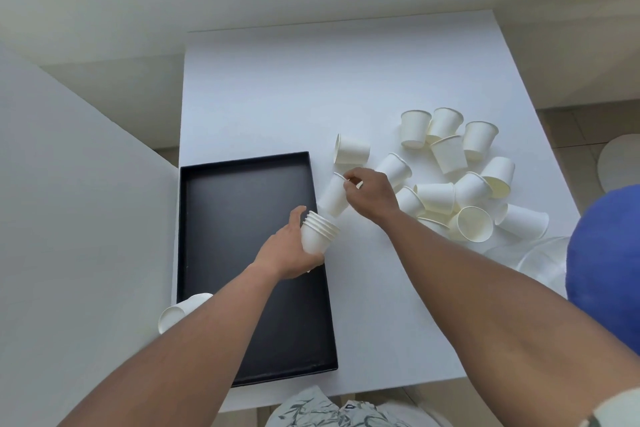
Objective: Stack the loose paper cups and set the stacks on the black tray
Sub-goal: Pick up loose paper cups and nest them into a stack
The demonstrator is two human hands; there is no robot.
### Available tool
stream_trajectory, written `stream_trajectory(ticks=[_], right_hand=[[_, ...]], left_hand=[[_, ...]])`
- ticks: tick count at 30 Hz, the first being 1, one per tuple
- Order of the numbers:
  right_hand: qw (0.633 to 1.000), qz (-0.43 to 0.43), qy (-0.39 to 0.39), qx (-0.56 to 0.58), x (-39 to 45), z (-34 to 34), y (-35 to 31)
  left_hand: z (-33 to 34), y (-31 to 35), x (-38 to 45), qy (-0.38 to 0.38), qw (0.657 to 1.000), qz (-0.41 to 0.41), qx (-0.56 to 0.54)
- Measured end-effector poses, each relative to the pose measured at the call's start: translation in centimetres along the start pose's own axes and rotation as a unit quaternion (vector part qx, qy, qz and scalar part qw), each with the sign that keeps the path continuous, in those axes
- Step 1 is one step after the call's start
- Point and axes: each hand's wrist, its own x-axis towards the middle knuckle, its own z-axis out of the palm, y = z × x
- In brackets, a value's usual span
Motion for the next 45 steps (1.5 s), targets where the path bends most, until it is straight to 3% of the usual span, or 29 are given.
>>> stream_trajectory(ticks=[11,17,23,27,31,38,42,45], right_hand=[[0.996,-0.018,-0.045,0.073,-2.8,-0.9,-1.2],[0.987,0.018,-0.12,0.11,-3.4,-0.7,-1.7],[0.982,0.016,-0.147,0.114,-2.1,0.0,-1.5],[0.999,-0.036,-0.025,-0.018,0.3,0.3,-1.1],[0.975,-0.086,0.017,-0.204,3.2,-0.3,-1.2],[0.902,-0.123,-0.056,-0.411,7.1,-1.1,-2.1],[0.878,-0.138,-0.104,-0.446,8.1,-0.7,-2.0],[0.865,-0.155,-0.096,-0.468,8.1,-0.5,-1.7]], left_hand=[[-1.4,0.6,-0.3,0.005,1.0,0.019,-0.015],[-1.8,1.0,0.2,0.017,0.998,0.067,-0.004],[-1.9,0.2,1.0,0.049,0.997,0.062,0.016],[-1.6,-0.1,1.5,0.049,0.998,0.049,0.002],[-1.5,-0.2,2.1,0.053,0.997,0.042,-0.022],[-0.8,1.0,2.6,0.048,0.997,0.056,-0.035],[-0.3,1.1,2.8,0.043,0.997,0.054,-0.018],[-0.2,0.9,2.8,0.046,0.997,0.054,-0.02]])
